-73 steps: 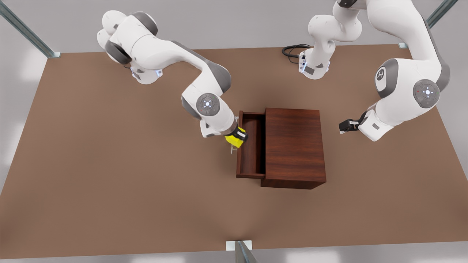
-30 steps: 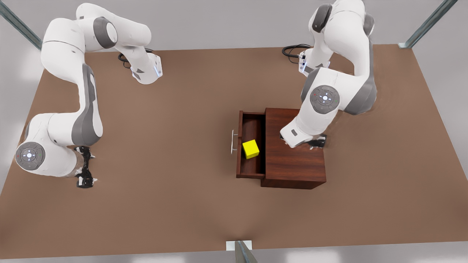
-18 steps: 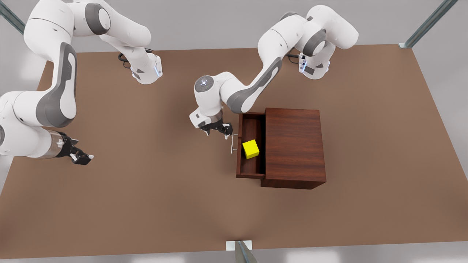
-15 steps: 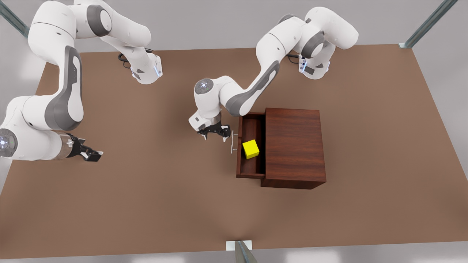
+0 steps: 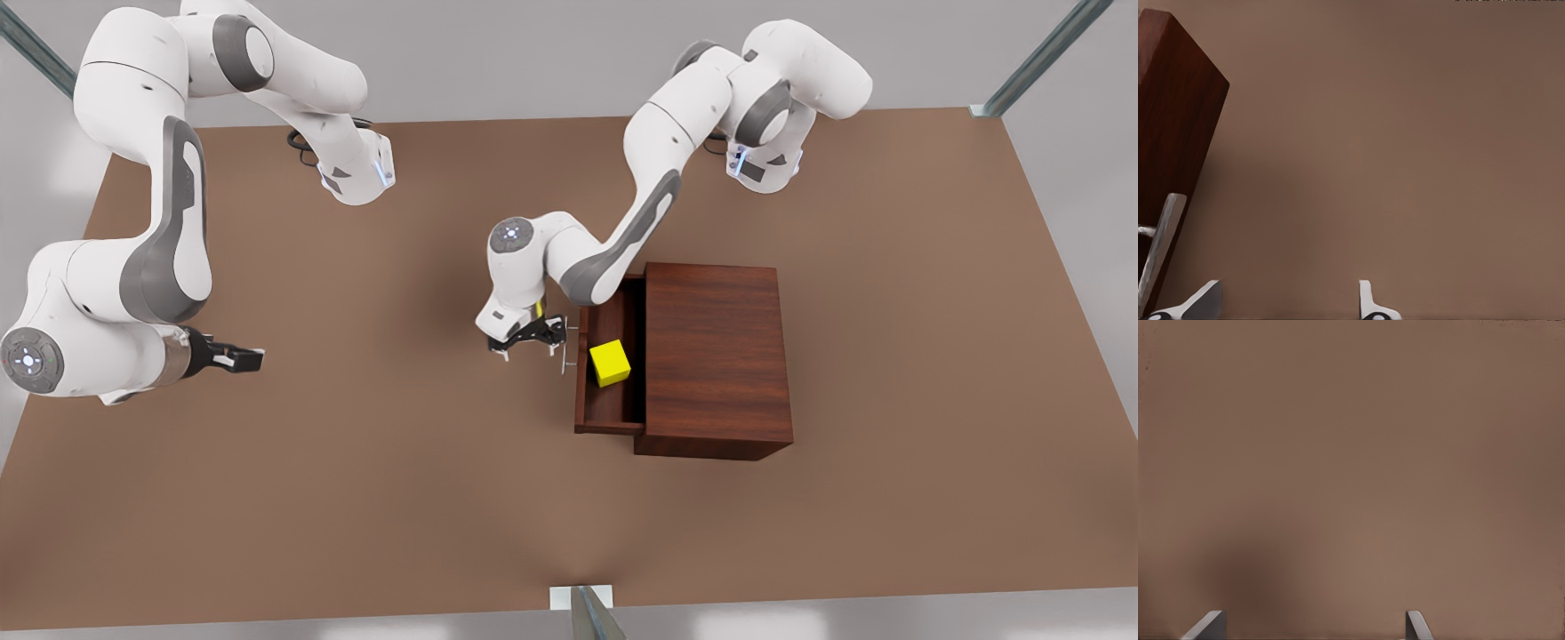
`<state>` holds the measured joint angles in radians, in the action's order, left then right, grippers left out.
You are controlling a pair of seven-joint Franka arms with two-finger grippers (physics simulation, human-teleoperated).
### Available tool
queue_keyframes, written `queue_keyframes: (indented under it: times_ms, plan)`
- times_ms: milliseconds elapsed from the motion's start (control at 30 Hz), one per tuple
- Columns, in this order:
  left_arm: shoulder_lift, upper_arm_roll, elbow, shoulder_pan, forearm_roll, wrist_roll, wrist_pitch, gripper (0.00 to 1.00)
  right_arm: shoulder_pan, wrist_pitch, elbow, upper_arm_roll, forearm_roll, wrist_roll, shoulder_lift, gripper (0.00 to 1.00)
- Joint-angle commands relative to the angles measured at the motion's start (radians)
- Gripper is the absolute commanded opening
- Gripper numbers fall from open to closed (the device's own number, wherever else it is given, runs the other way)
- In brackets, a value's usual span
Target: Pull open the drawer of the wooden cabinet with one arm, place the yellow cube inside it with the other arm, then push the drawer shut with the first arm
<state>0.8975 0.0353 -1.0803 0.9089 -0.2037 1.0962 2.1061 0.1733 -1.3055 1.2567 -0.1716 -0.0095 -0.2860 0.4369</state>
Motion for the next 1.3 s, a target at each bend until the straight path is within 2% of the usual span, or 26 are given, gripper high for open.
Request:
queue_keyframes:
  times_ms: [0, 300, 533, 833, 867, 967, 1067, 1133, 1167, 1200, 1267]
  plan:
    - [-0.017, 0.0, -0.003, -0.013, 0.035, 0.059, -0.086, 1.0, 0.0, 0.006, 0.0, 0.0, 0.0, 0.212, -0.001, 1.0]
    - [-0.066, 0.003, -0.096, -0.057, 0.044, 0.047, -0.077, 1.0, -0.003, 0.003, 0.0, -0.002, 0.0, 0.192, 0.006, 1.0]
    - [-0.204, 0.009, -0.297, -0.105, 0.046, 0.047, -0.051, 1.0, -0.003, 0.003, 0.0, -0.002, 0.0, 0.189, 0.006, 1.0]
    - [-0.213, 0.012, -0.319, -0.151, 0.043, -0.016, -0.067, 1.0, -0.003, 0.003, 0.0, -0.002, -0.001, 0.189, 0.006, 1.0]
    - [-0.232, 0.011, -0.317, -0.15, 0.043, -0.016, -0.089, 1.0, -0.003, 0.003, -0.002, -0.002, -0.001, 0.189, 0.006, 1.0]
    - [-0.491, 0.014, -0.305, -0.163, 0.093, -0.091, -0.372, 1.0, -0.003, 0.003, -0.002, -0.002, -0.001, 0.189, 0.006, 1.0]
    - [-0.58, 0.023, -0.319, -0.32, 0.132, -0.406, -0.489, 1.0, -0.003, 0.003, -0.002, -0.002, -0.001, 0.189, 0.006, 1.0]
    - [-0.646, 0.023, -0.361, -0.628, 0.291, -0.953, -0.541, 1.0, -0.003, 0.003, 0.0, -0.002, -0.001, 0.189, 0.006, 1.0]
    - [-0.703, 0.023, -0.463, -0.688, 0.293, -1.093, -0.468, 1.0, -0.003, 0.003, -0.002, -0.002, 0.0, 0.189, 0.006, 1.0]
    - [-0.796, 0.029, -0.664, -0.706, 0.288, -1.119, -0.249, 1.0, -0.003, 0.003, 0.0, -0.002, 0.0, 0.189, 0.006, 1.0]
    - [-0.7, 0.029, -0.451, -0.703, 0.277, -1.112, -0.322, 1.0, -0.003, 0.003, -0.002, -0.002, -0.001, 0.189, 0.006, 1.0]
